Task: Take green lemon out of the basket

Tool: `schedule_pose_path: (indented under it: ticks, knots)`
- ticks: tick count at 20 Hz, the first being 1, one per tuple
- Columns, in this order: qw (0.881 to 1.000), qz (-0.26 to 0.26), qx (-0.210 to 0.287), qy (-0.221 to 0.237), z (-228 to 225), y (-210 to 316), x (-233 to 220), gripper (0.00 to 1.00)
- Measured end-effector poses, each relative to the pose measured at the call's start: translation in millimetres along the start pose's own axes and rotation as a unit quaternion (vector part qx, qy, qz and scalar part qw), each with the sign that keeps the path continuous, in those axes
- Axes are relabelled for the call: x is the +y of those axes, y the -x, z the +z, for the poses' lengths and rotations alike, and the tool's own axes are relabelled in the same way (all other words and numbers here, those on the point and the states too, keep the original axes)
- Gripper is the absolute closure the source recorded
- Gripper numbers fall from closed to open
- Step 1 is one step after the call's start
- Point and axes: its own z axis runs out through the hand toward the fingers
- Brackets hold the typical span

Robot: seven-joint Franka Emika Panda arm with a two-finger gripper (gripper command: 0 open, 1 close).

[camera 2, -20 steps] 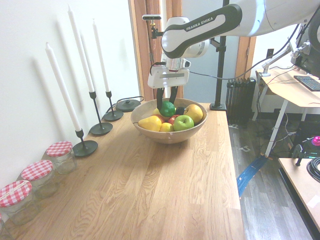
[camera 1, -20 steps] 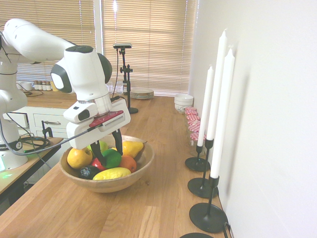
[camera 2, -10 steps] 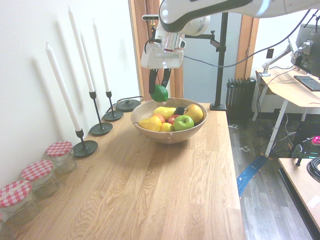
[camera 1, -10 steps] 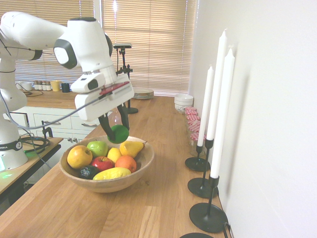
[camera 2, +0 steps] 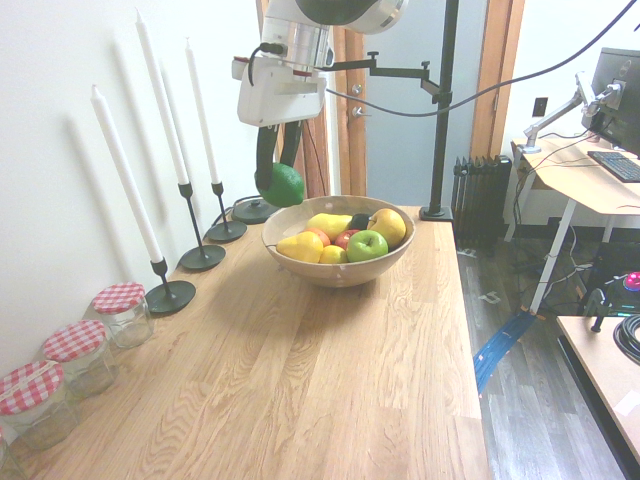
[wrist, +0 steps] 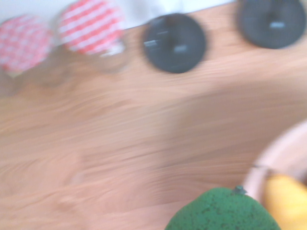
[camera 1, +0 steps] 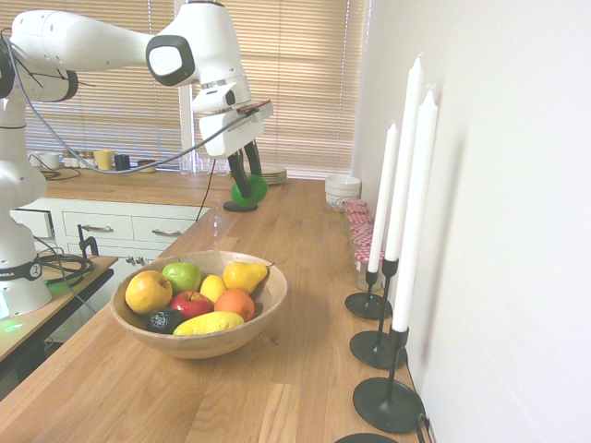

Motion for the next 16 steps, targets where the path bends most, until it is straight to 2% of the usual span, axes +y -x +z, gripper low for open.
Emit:
schedule_pose_path:
  ticks: [6,16]
  knots:
    - [0.998,-0.051,-0.004,0.02,28.7,68.7,-45.2,1.0]
    - [0.995,-0.067,-0.032,0.072,147.2,95.1,-25.3,1.0]
